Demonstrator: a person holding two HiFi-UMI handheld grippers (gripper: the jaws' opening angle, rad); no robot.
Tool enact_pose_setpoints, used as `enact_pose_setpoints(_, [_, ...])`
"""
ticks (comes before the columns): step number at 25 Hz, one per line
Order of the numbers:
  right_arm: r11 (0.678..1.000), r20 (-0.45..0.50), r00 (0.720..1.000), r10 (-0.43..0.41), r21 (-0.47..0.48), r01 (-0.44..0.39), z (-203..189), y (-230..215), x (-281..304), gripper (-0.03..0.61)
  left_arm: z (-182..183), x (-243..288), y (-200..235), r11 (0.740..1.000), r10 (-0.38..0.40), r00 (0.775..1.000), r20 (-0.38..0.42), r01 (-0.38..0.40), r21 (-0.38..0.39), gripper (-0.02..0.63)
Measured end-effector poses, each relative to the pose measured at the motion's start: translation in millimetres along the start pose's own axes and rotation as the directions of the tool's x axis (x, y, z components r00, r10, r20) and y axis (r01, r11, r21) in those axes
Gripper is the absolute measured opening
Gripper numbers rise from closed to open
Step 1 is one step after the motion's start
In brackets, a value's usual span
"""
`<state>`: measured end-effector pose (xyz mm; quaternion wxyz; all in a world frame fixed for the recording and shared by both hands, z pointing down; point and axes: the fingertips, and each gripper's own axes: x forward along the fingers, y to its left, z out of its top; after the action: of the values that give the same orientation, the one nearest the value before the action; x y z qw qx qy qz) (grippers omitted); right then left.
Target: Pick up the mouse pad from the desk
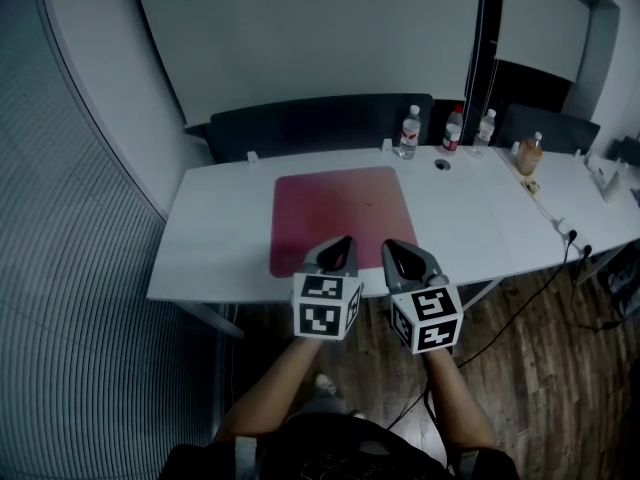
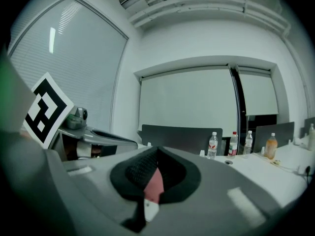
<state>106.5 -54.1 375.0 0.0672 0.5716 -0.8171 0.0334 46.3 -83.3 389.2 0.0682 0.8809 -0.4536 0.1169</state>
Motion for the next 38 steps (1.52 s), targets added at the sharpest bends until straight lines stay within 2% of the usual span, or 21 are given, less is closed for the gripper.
enact_pose_setpoints(17, [0.998, -0.053, 0.997, -0.058, 0.009, 0.059, 0, -22, 103, 0.002, 6, 76, 72, 0.998, -0.058, 0.998, -0.028, 0.058, -0.024, 0.006])
enact_pose_setpoints(29, [0.997, -0.069, 0.995, -0.077, 0.000, 0.077, 5, -1, 156, 0.002, 4, 91, 124, 0.995, -0.082, 0.996, -0.021, 0.081, -0.050, 0.006])
enact_pose_setpoints(38, [0.998, -0.068, 0.996, -0.065, 0.008, 0.066, 2, -5, 174, 0.002, 3, 101, 138, 0.997, -0.063, 0.998, -0.028, 0.062, -0.050, 0.006])
